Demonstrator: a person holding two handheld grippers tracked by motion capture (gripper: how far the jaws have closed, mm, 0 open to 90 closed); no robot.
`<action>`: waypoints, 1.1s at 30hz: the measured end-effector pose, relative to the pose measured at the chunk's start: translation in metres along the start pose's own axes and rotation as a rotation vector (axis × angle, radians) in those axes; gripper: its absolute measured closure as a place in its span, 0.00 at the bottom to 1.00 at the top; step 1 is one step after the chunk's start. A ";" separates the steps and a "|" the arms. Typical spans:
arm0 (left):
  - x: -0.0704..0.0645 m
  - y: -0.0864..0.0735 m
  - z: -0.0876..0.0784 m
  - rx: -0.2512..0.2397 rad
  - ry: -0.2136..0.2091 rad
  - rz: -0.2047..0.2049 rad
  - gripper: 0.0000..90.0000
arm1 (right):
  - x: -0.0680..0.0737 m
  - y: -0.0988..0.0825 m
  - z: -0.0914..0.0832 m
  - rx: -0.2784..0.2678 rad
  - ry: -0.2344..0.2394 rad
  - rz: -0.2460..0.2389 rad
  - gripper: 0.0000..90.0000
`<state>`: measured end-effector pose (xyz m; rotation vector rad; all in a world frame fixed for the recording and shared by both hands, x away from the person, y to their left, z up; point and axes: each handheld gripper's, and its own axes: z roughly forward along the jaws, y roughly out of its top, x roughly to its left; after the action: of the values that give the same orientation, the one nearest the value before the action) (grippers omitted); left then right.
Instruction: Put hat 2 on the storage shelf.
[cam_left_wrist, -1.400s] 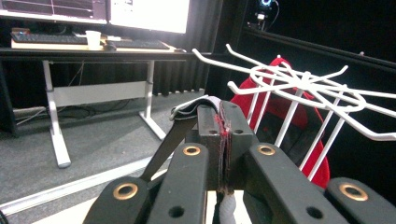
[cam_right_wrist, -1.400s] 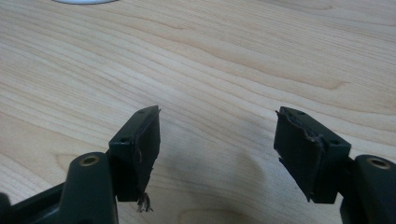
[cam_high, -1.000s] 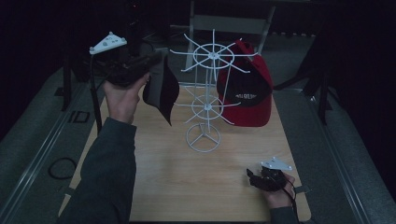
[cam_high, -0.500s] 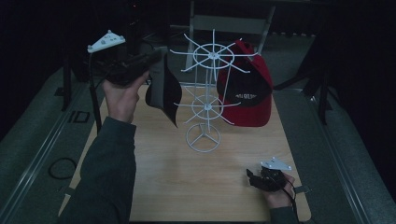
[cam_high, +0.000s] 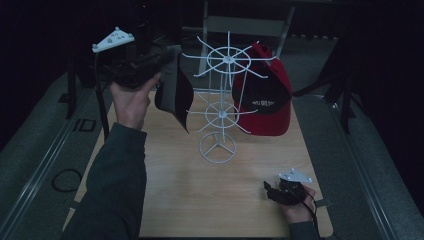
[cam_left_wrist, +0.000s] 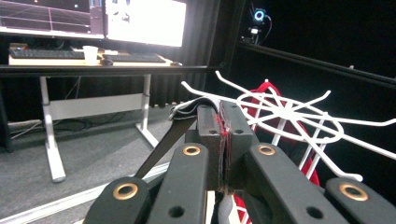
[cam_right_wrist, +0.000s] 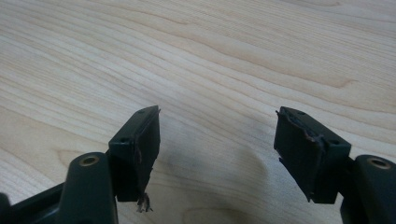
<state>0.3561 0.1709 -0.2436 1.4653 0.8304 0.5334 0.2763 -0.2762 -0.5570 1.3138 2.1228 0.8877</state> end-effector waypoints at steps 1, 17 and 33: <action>-0.001 0.000 0.001 0.000 -0.002 0.000 0.99 | 0.000 0.000 0.000 0.000 0.000 -0.001 0.35; -0.009 -0.001 0.009 0.015 -0.027 0.012 0.99 | 0.000 0.000 0.000 0.000 0.000 0.000 0.35; -0.012 -0.005 0.019 0.039 -0.047 0.012 0.99 | -0.001 -0.001 0.000 0.000 -0.003 0.000 0.35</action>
<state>0.3623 0.1493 -0.2484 1.5135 0.7991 0.4919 0.2761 -0.2779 -0.5574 1.3143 2.1207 0.8843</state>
